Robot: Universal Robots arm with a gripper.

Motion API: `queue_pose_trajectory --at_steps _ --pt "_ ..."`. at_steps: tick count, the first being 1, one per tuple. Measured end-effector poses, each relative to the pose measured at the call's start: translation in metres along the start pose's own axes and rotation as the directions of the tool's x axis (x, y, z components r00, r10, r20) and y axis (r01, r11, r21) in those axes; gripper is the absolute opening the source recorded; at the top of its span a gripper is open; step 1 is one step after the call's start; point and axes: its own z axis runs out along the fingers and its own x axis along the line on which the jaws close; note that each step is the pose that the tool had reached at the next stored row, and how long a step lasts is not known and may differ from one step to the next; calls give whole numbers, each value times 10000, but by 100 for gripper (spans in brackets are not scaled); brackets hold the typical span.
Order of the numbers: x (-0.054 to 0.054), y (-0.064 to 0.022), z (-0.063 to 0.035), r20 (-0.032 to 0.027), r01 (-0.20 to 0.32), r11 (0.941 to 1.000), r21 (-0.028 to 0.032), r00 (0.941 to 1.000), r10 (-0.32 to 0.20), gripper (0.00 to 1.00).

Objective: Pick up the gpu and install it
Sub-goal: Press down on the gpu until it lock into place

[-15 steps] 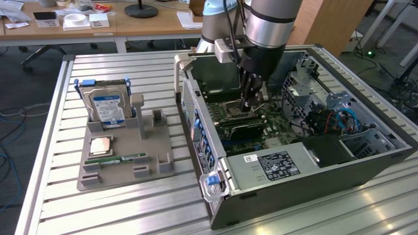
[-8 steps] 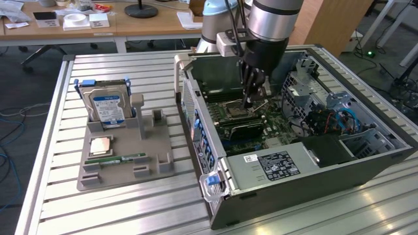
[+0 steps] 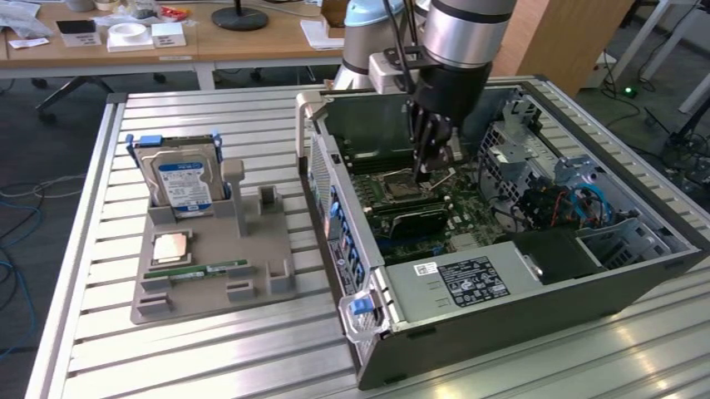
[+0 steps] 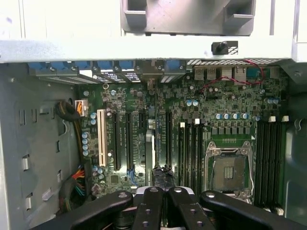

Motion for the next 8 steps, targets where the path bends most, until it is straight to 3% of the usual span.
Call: queue_pose_trajectory --at_steps 8 --pt "-1 -12 1 2 -3 10000 1 10000 3 11"
